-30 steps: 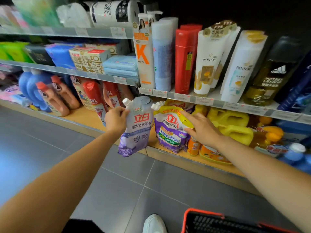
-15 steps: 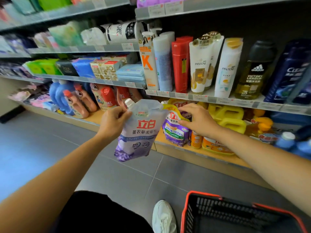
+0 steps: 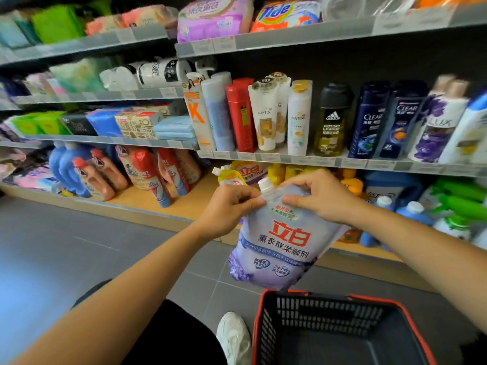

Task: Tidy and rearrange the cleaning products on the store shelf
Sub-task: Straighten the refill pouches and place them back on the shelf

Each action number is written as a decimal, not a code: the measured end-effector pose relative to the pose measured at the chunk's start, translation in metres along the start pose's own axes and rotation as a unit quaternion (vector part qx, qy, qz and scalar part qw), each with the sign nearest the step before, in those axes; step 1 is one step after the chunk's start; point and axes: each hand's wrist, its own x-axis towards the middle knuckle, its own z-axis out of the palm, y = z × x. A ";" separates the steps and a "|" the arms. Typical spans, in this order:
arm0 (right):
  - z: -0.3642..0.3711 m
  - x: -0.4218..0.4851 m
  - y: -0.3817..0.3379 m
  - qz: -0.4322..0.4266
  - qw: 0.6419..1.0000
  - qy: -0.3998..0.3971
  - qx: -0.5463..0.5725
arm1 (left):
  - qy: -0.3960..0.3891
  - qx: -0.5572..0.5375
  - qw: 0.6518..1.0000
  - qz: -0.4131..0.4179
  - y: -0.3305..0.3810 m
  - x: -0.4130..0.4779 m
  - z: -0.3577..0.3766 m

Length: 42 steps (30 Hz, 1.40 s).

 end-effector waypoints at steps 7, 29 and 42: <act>-0.025 -0.053 0.034 0.027 0.995 0.078 0.057 | -0.095 -0.110 0.989 -0.006 0.029 0.029 0.049; -0.054 -0.096 0.127 0.142 0.981 0.045 -0.125 | -0.152 0.065 0.983 0.075 0.027 0.075 0.155; -0.050 -0.099 0.116 0.142 0.985 0.054 -0.087 | -0.133 -0.042 0.990 0.010 0.028 0.068 0.145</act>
